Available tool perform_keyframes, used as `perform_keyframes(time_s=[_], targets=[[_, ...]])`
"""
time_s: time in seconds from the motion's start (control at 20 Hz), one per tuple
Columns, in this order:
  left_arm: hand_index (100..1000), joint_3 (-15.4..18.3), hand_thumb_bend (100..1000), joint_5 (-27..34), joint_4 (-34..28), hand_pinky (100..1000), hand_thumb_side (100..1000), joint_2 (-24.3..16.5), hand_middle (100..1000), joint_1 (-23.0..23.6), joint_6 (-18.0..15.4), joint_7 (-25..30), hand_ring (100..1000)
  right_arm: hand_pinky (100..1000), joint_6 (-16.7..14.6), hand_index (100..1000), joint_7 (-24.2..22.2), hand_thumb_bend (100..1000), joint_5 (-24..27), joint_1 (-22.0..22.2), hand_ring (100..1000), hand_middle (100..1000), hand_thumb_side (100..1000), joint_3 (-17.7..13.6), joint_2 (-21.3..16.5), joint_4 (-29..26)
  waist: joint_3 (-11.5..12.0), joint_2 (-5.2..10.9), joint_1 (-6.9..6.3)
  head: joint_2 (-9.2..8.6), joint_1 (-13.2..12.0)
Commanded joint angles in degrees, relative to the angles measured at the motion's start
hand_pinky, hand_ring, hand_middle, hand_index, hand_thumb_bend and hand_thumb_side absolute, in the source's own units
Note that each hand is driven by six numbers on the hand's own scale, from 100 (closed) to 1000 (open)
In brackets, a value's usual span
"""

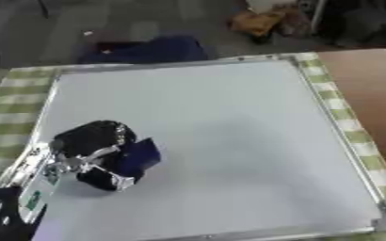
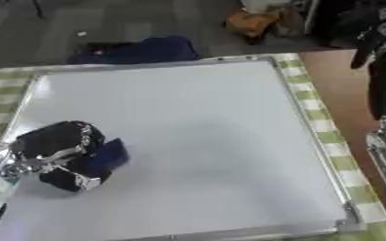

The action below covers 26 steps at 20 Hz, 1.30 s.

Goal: Wipe the whiteboard clean with a brush.

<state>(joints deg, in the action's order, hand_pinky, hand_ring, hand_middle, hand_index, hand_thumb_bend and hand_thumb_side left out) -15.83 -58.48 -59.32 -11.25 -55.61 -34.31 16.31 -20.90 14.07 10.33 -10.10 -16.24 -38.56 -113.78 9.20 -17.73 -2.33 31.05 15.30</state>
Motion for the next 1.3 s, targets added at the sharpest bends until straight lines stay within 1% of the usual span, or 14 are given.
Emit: perform_keyframes(time_s=[0.05, 0.15, 0.25, 0.3, 0.45, 0.55, 0.65, 0.8, 1.05, 1.3], targets=[[109, 1.78, 144, 1.33, -0.64, 727, 497, -3.25, 321, -1.27, 1.21, -0.44, 543, 724, -0.35, 272, 0.08, 176, -0.45, -0.39, 590, 478, 975, -0.84, -1.35, -0.81, 0.05, 0.94, 0.42, -0.89, 0.37], [109, 2.54, 144, 2.24, -0.38, 728, 504, -4.28, 318, -1.41, 1.75, -0.16, 537, 725, -0.44, 271, 0.07, 176, -0.50, -0.51, 590, 478, 975, -0.81, -1.28, -0.81, 0.01, 0.78, 0.58, -0.94, 0.31], [110, 3.47, 141, 3.55, -0.02, 729, 504, -5.21, 316, -1.70, 2.36, 0.68, 534, 725, -0.52, 271, 0.08, 176, -0.52, -0.61, 591, 478, 975, -0.81, -1.21, -0.81, -0.09, 0.64, 0.75, -0.46, -0.02], [110, 3.90, 142, 4.23, 0.11, 729, 505, -5.72, 315, -1.94, 2.63, 1.15, 533, 725, -0.57, 272, 0.09, 176, -0.52, -0.68, 591, 478, 975, -0.80, -1.19, -0.81, -0.17, 0.58, 0.82, 0.01, -0.32], [111, 4.72, 151, 5.64, 0.66, 727, 504, -7.52, 319, -2.85, 2.82, 2.36, 537, 725, -0.77, 273, 0.22, 175, -0.43, -0.91, 591, 478, 976, -0.83, -1.23, -0.81, -0.40, 0.43, 0.92, 2.42, -1.57], [110, 5.03, 154, 6.14, 1.08, 725, 506, -8.58, 316, -3.25, 2.60, 2.76, 536, 725, -0.96, 274, 0.33, 173, -0.37, -1.11, 592, 479, 984, -0.83, -1.37, -0.81, -0.60, 0.23, 0.89, 3.61, -2.21], [110, 5.37, 158, 6.64, 1.34, 724, 511, -9.68, 315, -3.58, 2.23, 2.88, 535, 724, -1.25, 275, 0.48, 175, -0.32, -1.38, 593, 480, 978, -0.86, -1.57, -0.81, -0.85, -0.11, 0.81, 4.36, -2.32], [110, 6.05, 157, 8.36, 1.73, 727, 519, -10.91, 309, -4.00, 1.83, 3.49, 527, 724, -1.60, 274, 0.78, 174, -0.27, -1.75, 592, 479, 976, -0.91, -1.82, -0.81, -1.20, -0.73, 0.62, 4.88, -2.12], [110, 6.81, 167, 11.31, 1.84, 727, 520, -12.47, 311, -4.92, 1.51, 5.76, 529, 725, -1.65, 272, 0.67, 176, -0.56, -2.16, 591, 478, 973, -0.86, -1.89, -0.81, -1.43, -1.72, 0.24, 5.17, -1.64], [112, 8.33, 178, 11.35, 4.19, 726, 520, -12.46, 308, -5.35, 2.68, 7.12, 525, 726, -1.55, 269, 0.31, 180, -0.76, -2.39, 590, 476, 972, -0.80, -1.69, -0.81, -1.61, -2.23, 0.21, 4.67, -1.39]])
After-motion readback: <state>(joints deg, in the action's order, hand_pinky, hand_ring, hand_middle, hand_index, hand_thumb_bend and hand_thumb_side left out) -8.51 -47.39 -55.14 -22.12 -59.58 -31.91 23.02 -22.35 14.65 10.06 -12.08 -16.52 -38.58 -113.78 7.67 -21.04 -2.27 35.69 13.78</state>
